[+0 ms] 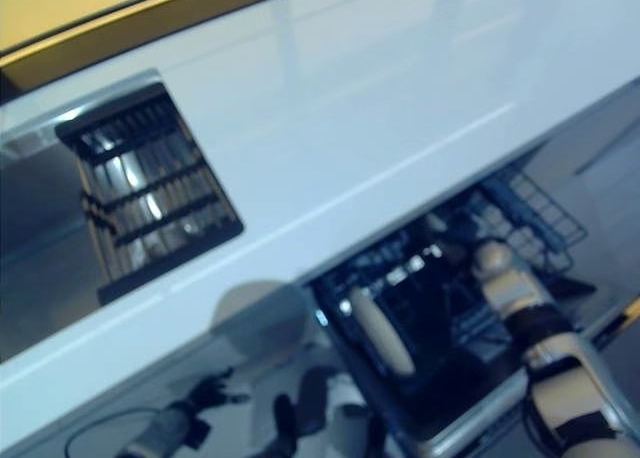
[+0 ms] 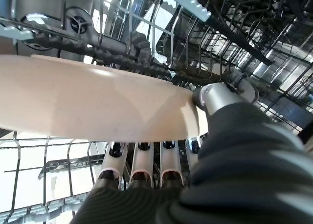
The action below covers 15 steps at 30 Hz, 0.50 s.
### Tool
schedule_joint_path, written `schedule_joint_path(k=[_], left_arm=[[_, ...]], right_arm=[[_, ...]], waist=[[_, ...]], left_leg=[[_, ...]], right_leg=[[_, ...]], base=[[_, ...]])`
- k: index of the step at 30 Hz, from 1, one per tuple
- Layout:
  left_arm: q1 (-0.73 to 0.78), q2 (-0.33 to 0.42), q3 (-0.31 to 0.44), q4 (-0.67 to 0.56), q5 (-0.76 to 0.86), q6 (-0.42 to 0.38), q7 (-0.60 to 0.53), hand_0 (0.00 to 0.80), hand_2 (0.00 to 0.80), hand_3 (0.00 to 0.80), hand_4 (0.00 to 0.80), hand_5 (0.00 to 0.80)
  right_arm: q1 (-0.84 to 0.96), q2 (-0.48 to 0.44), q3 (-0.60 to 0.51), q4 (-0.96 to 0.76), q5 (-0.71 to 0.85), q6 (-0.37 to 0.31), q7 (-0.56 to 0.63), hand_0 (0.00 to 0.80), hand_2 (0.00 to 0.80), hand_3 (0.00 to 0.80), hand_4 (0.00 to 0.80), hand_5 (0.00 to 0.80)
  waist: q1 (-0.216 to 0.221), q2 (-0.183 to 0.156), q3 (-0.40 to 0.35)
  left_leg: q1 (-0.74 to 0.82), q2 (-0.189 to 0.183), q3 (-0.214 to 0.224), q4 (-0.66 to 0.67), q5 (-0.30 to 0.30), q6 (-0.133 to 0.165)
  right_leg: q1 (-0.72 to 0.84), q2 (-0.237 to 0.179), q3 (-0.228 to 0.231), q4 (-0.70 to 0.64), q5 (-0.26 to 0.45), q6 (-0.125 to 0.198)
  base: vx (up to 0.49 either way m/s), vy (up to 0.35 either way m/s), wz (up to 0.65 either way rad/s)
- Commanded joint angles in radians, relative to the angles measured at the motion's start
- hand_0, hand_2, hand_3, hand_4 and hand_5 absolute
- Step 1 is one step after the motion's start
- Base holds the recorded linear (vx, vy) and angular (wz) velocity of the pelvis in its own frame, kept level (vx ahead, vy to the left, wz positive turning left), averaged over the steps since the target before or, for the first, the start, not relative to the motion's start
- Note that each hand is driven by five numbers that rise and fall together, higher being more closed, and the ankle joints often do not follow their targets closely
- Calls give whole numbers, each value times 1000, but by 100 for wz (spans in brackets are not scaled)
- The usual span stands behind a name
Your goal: Take plates into dishwasher
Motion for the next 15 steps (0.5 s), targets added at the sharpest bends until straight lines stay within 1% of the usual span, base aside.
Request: schedule_joint_path(k=[1, 7, 15], left_arm=[[-32, 2, -47, -6, -20, -6, 10, 0, 0, 0, 0, 0], [-36, 1, -50, -10, -25, -7, 12, 0, 0, 0, 0, 0], [-45, -9, -51, -5, -32, -3, 19, 0, 0, 0, 0, 0]], right_arm=[[-67, -41, 62, 68, -47, -7, -1, 800, 800, 800, 800, 800], [-55, -30, 58, 89, -46, 0, 5, 800, 800, 800, 800, 800], [-14, 7, 34, 137, -28, 12, -16, 800, 800, 800, 800, 800]], waist=[[26, -2, 1], [26, -1, 1], [27, 1, 1]], left_leg=[[-46, 29, -94, 18, 20, -42], [-44, 26, -95, 15, 19, -41], [-42, 21, -98, 12, 19, -39]], right_leg=[[-107, -26, -13, 174, -43, 24], [-108, -29, -16, 174, -40, 25], [-106, -31, -16, 171, -37, 27]], base=[[0, 0, 0], [0, 0, 0], [2, 8, 3]])
